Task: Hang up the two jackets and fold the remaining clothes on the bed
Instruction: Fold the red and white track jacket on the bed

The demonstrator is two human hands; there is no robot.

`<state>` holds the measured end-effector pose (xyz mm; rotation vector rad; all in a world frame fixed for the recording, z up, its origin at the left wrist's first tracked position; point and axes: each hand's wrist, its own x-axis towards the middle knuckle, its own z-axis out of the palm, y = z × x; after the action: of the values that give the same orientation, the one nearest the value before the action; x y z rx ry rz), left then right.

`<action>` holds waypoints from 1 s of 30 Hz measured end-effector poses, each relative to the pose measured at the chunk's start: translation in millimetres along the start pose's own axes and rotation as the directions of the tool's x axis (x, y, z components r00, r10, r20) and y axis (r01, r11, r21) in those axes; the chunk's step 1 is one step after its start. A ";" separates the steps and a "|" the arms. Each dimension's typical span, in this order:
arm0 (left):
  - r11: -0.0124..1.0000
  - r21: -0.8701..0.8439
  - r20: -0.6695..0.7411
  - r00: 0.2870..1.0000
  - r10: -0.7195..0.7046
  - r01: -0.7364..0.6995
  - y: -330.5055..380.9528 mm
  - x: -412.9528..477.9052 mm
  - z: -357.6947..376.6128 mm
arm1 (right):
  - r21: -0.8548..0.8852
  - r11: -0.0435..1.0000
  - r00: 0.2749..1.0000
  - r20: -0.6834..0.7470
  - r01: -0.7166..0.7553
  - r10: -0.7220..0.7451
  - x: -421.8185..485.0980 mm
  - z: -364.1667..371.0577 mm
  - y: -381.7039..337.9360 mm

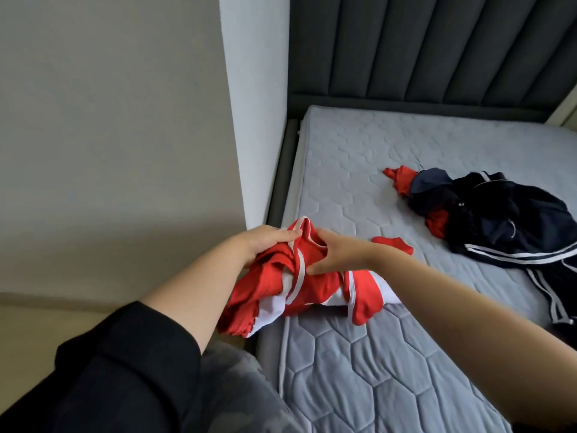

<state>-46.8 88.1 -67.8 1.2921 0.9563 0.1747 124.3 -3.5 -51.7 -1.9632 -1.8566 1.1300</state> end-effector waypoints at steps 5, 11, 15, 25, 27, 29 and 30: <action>0.979 -0.163 0.000 0.993 0.122 -0.120 20.7 -26.1 -9.7 | 0.095 0.995 0.941 -0.339 0.018 0.015 1.4 16.2 -20.1; 0.933 -0.035 -0.238 0.909 0.341 -0.359 51.3 -94.4 -51.5 | 0.445 0.854 0.860 -0.511 0.271 -0.007 -1.3 19.8 -101.3; 0.865 -0.111 -0.296 0.847 0.441 -0.489 62.2 -171.0 -92.5 | 0.511 0.758 0.825 -0.562 0.406 -0.063 -0.7 28.0 -182.2; 0.836 0.167 -0.586 0.629 0.511 -0.523 21.2 -369.0 -185.5 | 0.621 0.566 0.827 -0.512 0.542 -0.231 5.9 66.8 -382.5; 0.859 0.166 -0.698 0.558 0.449 -0.484 11.8 -401.2 -202.0 | 0.662 0.534 0.847 -0.464 0.526 -0.260 5.6 73.8 -410.4; 0.841 0.119 -0.787 0.466 0.405 -0.528 8.8 -431.2 -214.8 | 0.715 0.489 0.866 -0.397 0.500 -0.304 3.4 82.8 -434.7; 0.844 0.132 -0.810 0.434 0.395 -0.520 8.0 -445.1 -221.4 | 0.743 0.461 0.871 -0.367 0.486 -0.326 2.1 88.1 -445.8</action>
<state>-471.4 -15.6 169.4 1.3135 1.3001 1.3799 -270.9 49.9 166.0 -0.9505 -1.2083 1.2666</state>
